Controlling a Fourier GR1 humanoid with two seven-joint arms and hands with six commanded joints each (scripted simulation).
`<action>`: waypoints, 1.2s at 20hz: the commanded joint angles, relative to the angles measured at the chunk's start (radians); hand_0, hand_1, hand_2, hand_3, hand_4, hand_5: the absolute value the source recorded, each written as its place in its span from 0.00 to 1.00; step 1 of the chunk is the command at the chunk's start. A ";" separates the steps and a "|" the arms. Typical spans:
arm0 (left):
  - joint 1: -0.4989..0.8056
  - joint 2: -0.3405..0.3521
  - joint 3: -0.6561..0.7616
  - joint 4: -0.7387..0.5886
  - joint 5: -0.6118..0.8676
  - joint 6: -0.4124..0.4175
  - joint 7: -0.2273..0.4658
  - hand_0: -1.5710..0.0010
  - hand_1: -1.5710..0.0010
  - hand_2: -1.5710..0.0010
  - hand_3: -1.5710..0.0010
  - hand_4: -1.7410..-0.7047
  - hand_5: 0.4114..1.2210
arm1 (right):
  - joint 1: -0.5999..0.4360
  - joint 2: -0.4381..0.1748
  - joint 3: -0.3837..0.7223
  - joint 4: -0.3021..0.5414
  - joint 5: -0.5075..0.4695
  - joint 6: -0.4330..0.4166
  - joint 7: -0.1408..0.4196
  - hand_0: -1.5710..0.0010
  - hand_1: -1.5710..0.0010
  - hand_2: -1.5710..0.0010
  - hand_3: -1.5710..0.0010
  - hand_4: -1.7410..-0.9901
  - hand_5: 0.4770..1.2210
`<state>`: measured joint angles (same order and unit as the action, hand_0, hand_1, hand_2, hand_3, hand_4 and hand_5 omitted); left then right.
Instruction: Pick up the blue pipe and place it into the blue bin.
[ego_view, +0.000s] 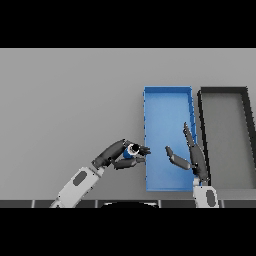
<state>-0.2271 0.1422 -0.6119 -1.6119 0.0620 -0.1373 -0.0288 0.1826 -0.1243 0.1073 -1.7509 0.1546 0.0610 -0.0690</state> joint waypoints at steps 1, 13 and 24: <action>-0.008 -0.002 0.008 0.010 0.004 -0.007 0.001 0.00 0.00 0.00 0.05 0.00 1.00 | 0.000 -0.001 -0.006 0.005 -0.013 0.006 -0.008 1.00 1.00 1.00 1.00 0.75 0.17; -0.002 -0.017 0.026 0.002 -0.033 -0.033 0.007 0.00 0.00 0.00 0.05 0.00 1.00 | -0.196 -0.257 0.042 -0.263 -0.523 0.401 0.219 1.00 1.00 1.00 1.00 0.58 0.03; 0.023 -0.035 0.038 0.001 -0.028 -0.095 -0.019 0.00 0.00 0.00 0.02 0.00 1.00 | -0.489 -0.162 0.231 -0.195 -0.482 0.465 0.377 1.00 1.00 1.00 1.00 0.68 0.07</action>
<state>-0.2037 0.1077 -0.5741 -1.6104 0.0338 -0.2339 -0.0484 -0.3067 -0.2865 0.3386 -1.9460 -0.3271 0.5263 0.3083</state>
